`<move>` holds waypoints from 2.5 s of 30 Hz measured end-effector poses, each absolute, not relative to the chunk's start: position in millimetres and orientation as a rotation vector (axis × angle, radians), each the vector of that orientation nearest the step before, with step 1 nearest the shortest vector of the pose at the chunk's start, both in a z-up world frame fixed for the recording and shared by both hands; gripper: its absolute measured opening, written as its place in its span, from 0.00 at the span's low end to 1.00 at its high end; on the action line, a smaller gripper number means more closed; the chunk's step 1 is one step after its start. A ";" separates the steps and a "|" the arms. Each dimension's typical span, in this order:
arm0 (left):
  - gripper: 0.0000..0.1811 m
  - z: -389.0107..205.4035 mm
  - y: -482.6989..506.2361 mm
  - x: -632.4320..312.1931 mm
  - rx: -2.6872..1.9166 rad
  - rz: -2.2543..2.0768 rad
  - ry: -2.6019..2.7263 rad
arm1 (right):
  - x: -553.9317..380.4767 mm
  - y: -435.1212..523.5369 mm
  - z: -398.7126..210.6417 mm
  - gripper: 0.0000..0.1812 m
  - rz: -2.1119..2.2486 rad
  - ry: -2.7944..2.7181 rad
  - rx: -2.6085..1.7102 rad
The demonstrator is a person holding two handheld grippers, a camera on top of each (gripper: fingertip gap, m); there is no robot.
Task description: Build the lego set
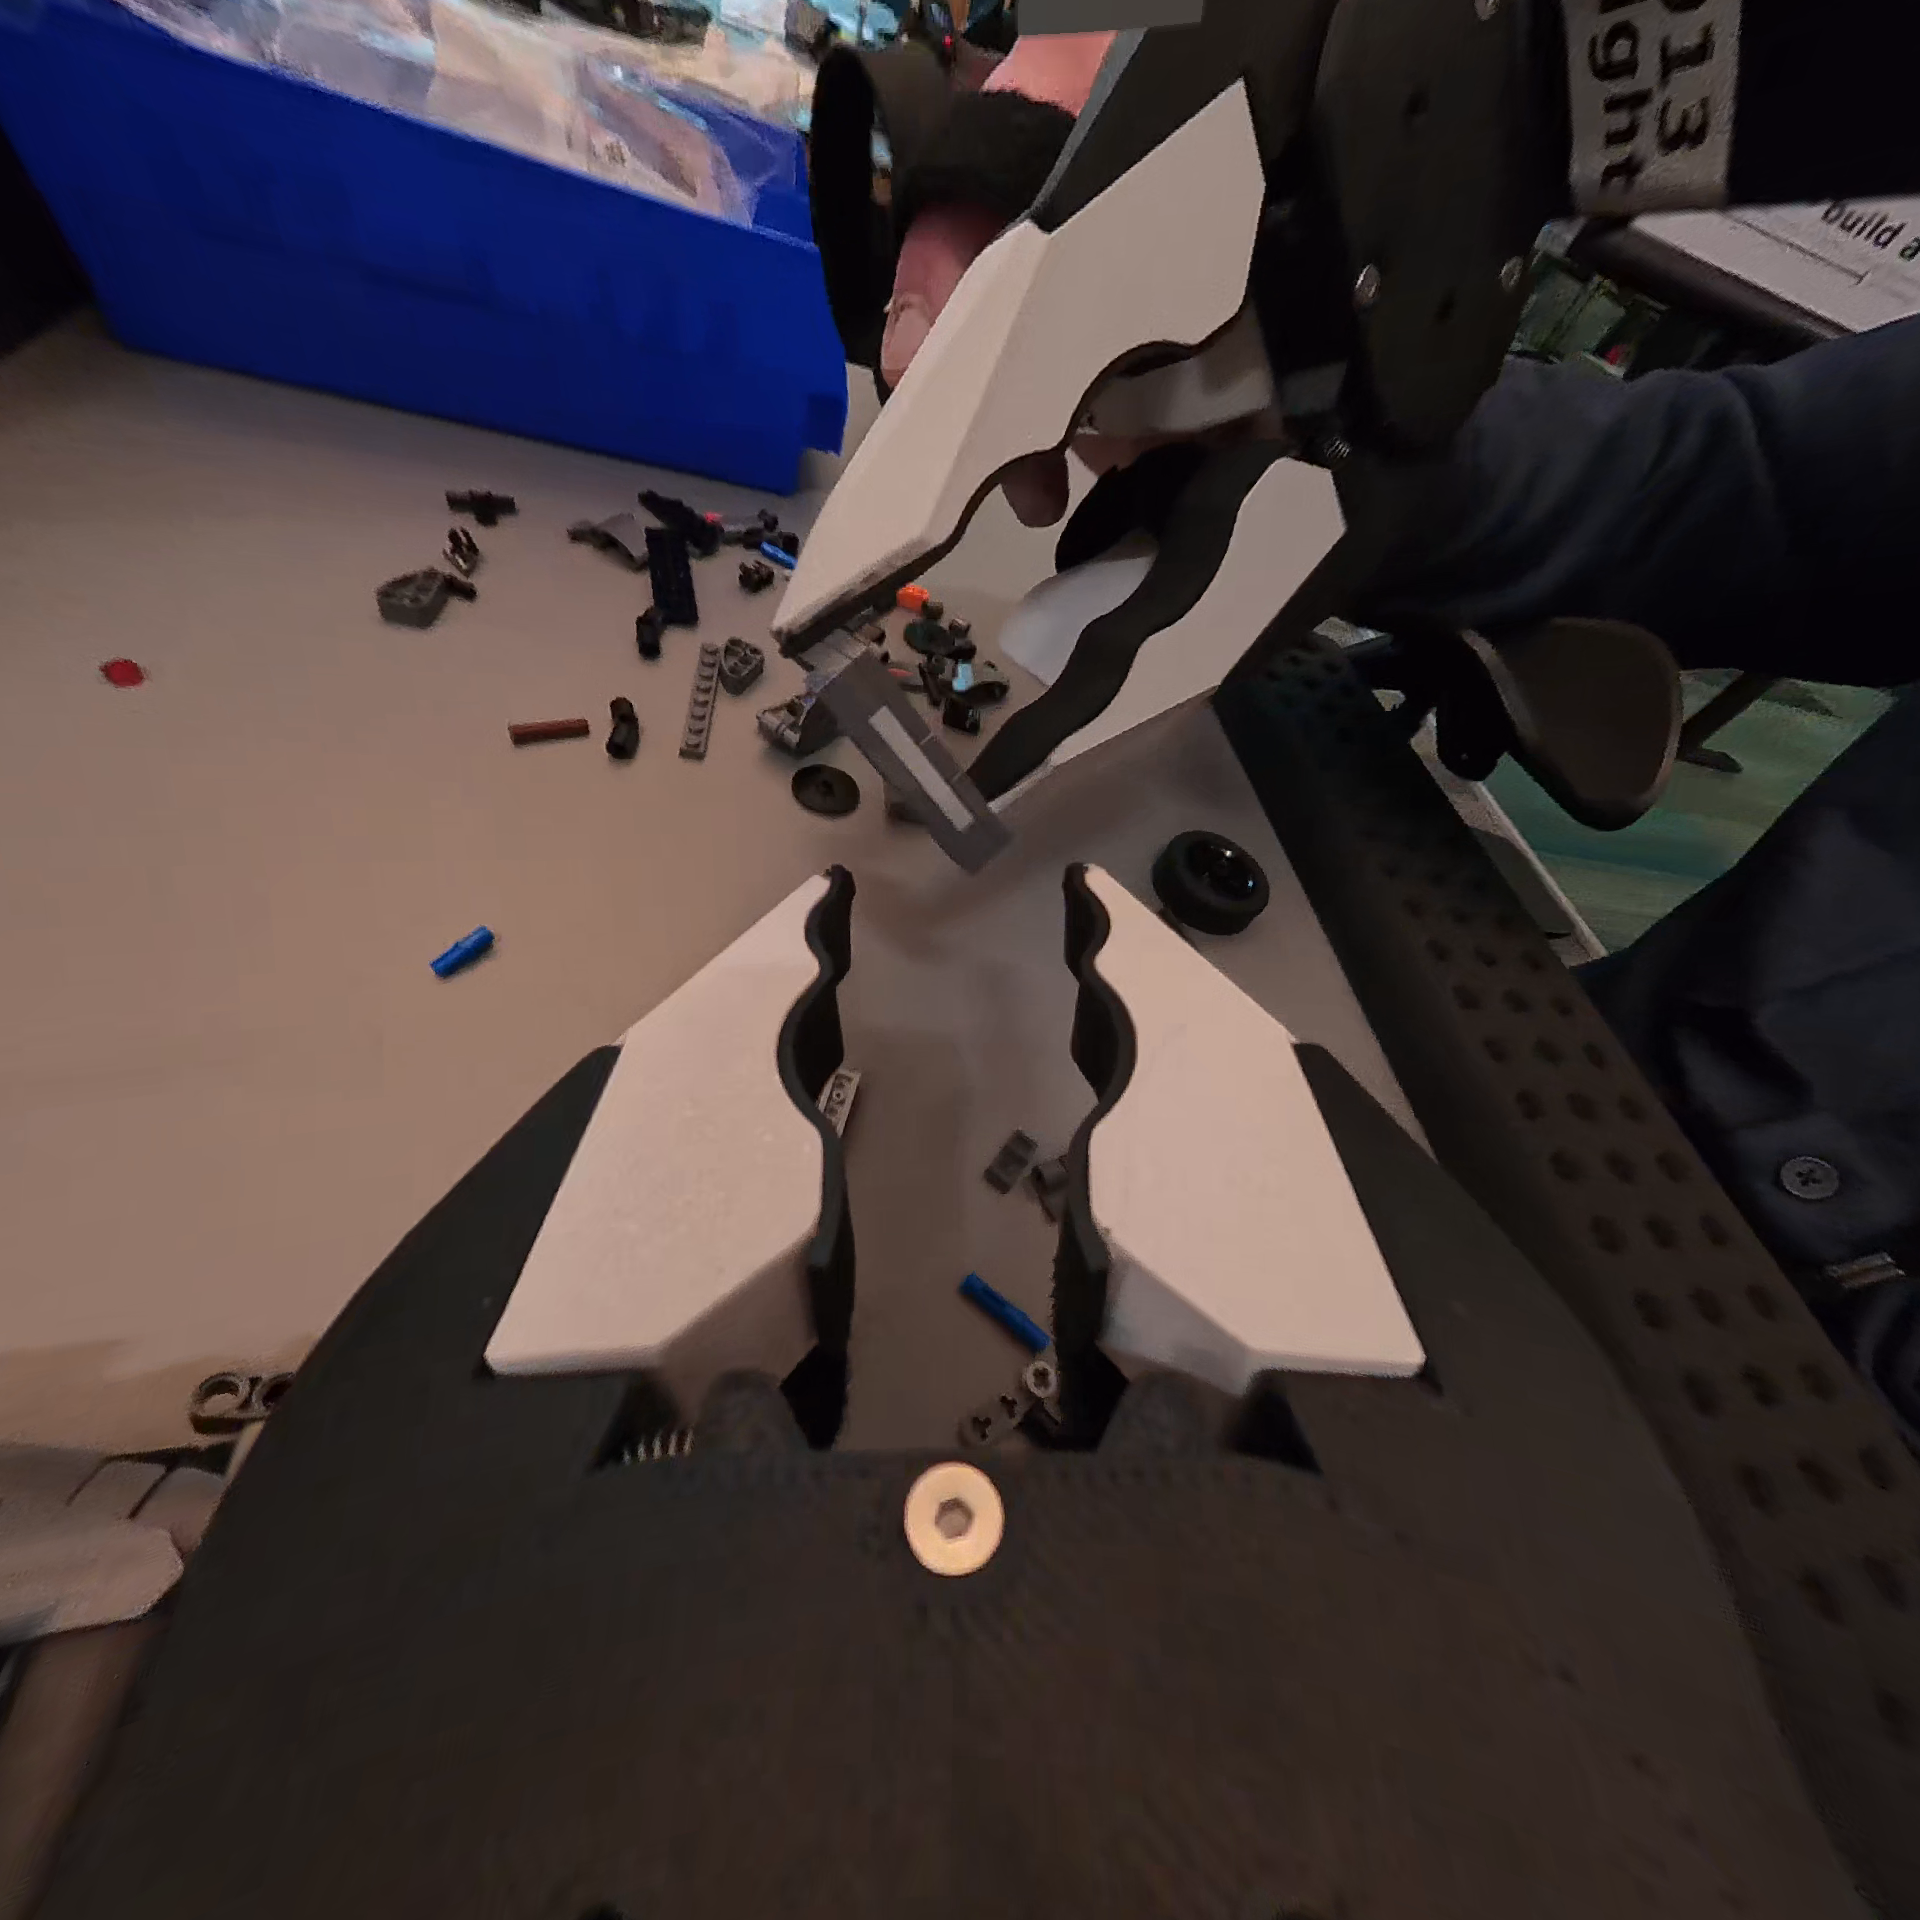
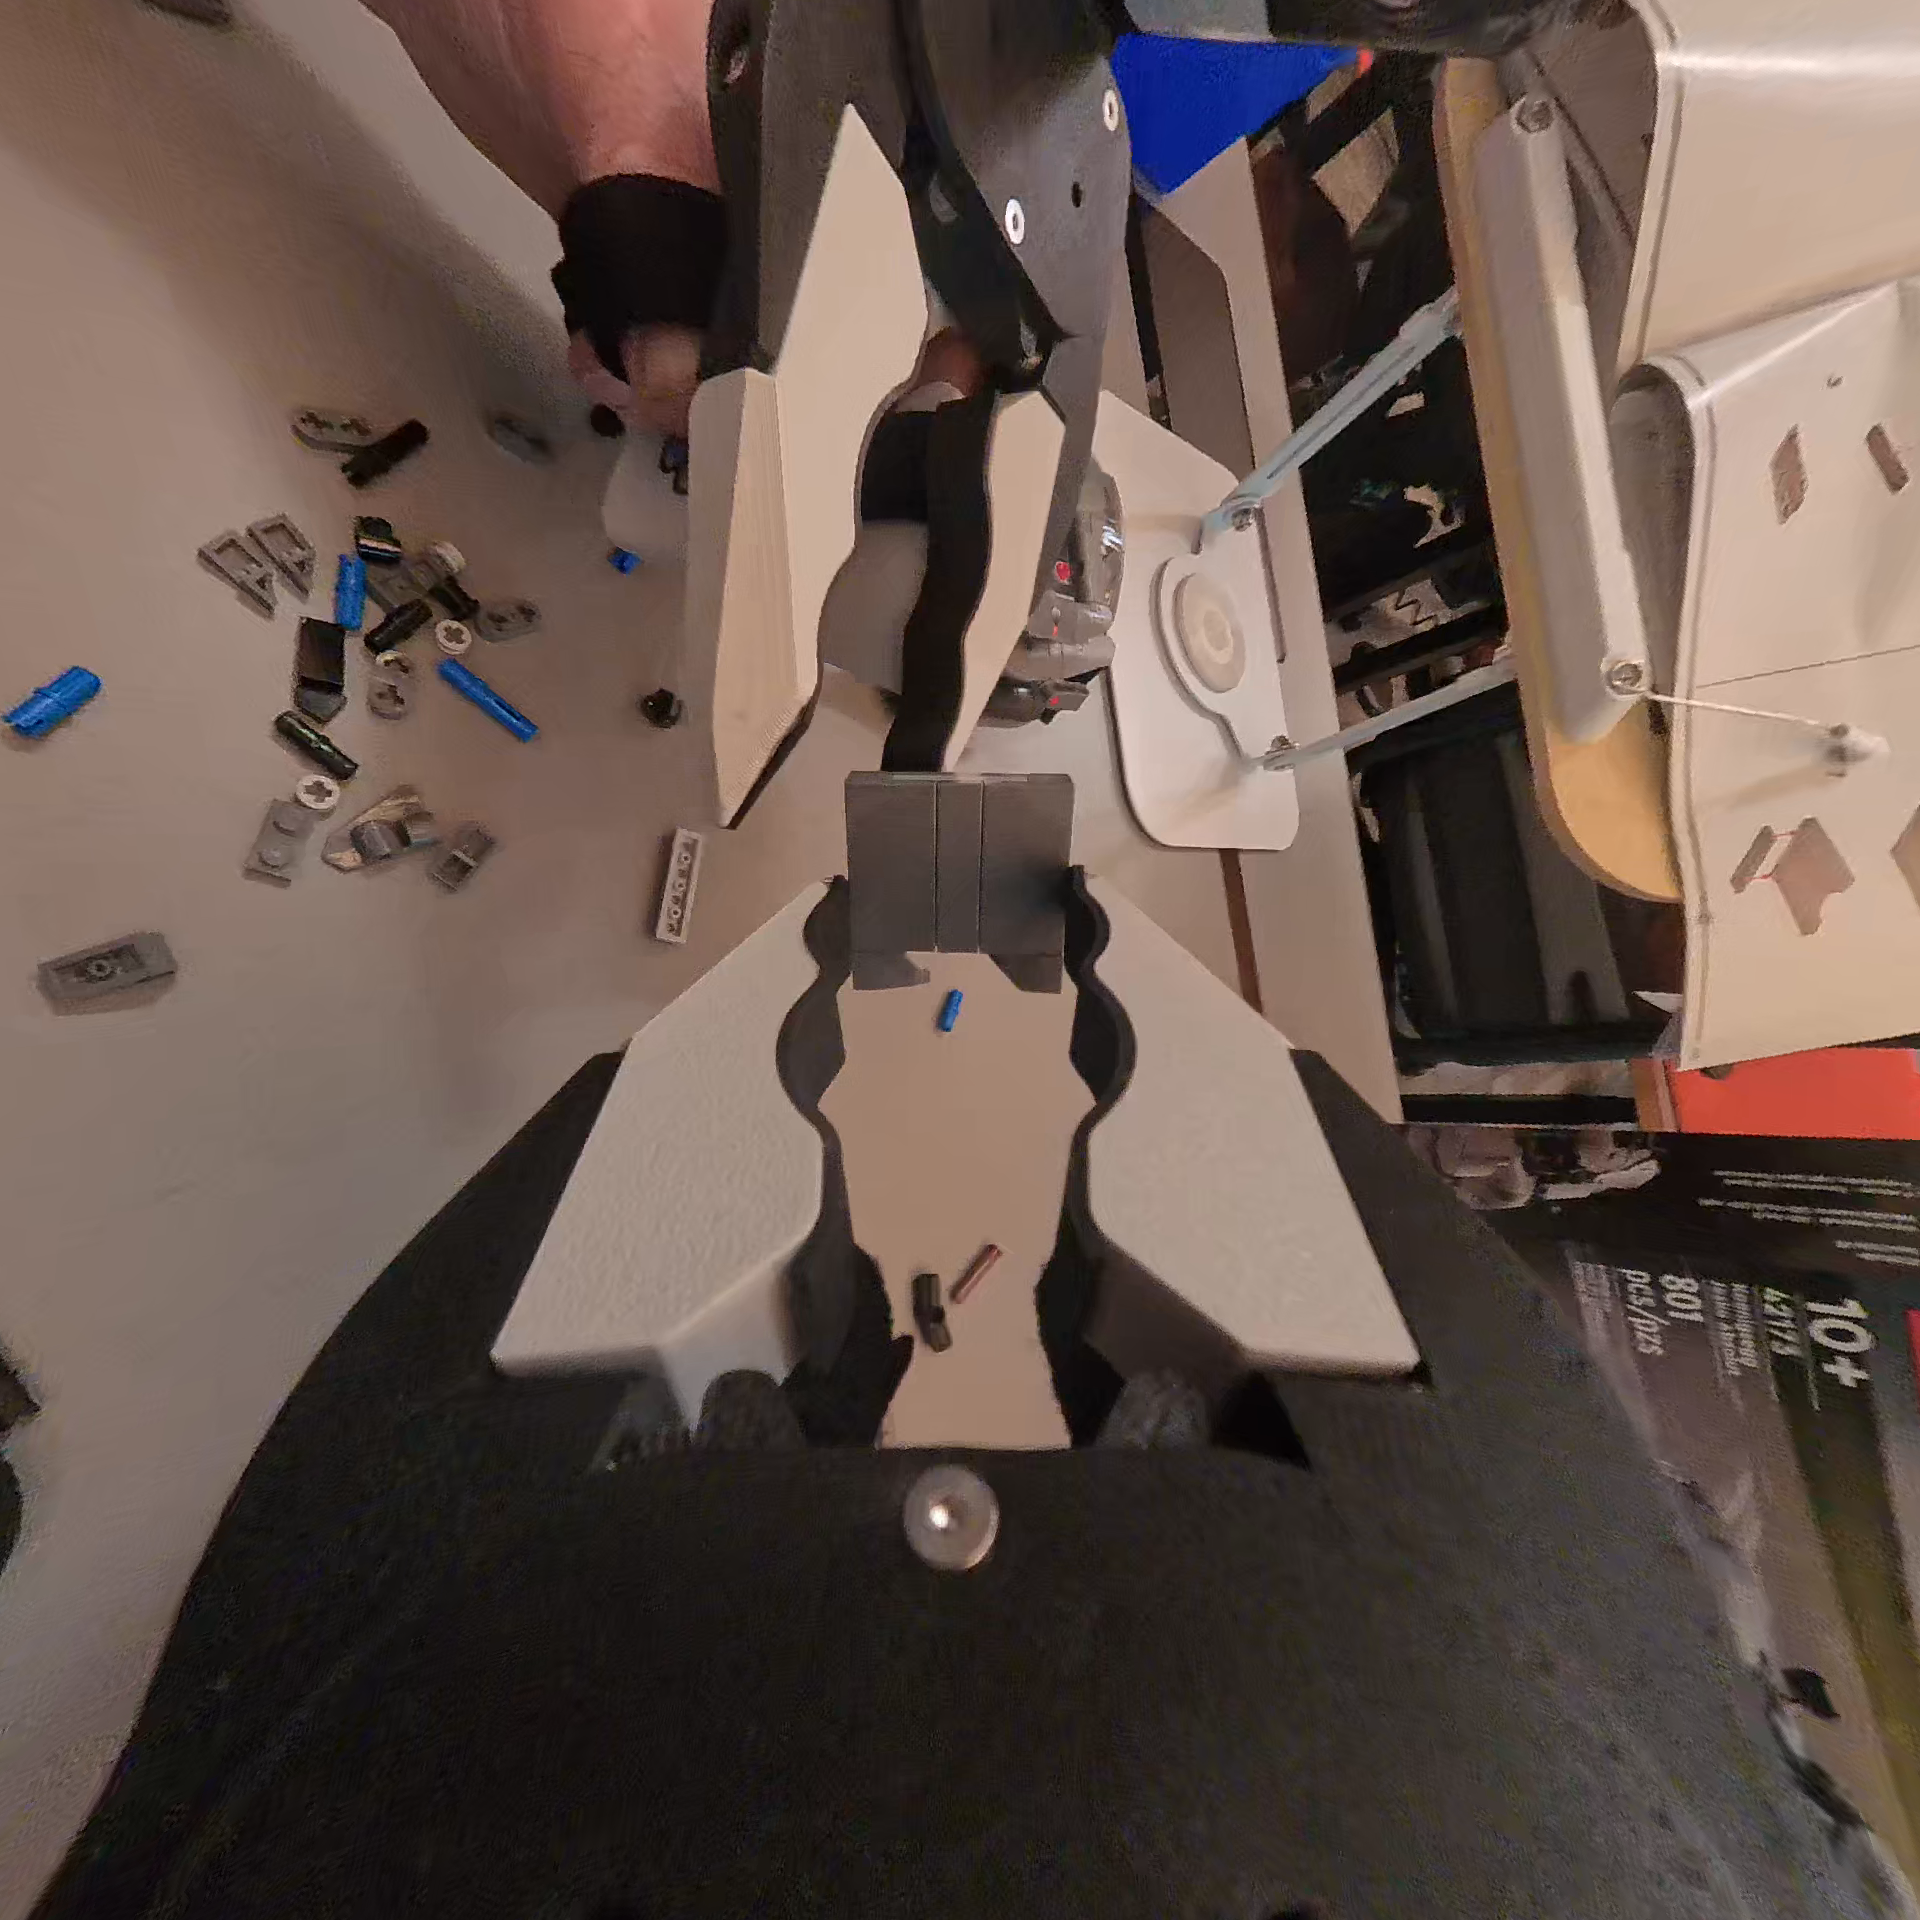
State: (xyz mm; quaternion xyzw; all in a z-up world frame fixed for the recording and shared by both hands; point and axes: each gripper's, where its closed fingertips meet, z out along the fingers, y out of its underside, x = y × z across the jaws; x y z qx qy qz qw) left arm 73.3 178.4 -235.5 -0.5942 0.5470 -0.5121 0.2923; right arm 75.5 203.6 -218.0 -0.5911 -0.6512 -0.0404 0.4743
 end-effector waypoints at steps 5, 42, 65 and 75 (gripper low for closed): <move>0.13 -220.2 179.2 73.4 -1.521 -1.377 1.410 | 71.8 202.7 -218.1 0.22 -0.198 -1.618 -1.373; 0.05 -264.8 192.2 79.7 -1.363 -0.187 1.840 | 79.2 182.2 -243.5 0.04 -0.187 -1.839 -1.417; 0.04 -242.3 192.1 78.0 -1.310 -0.206 1.747 | 77.1 177.5 -218.4 0.03 0.020 -1.730 -1.460; 0.04 -224.5 194.9 80.1 -1.272 -0.416 1.621 | 97.2 191.5 -211.8 0.06 0.052 -1.644 -1.525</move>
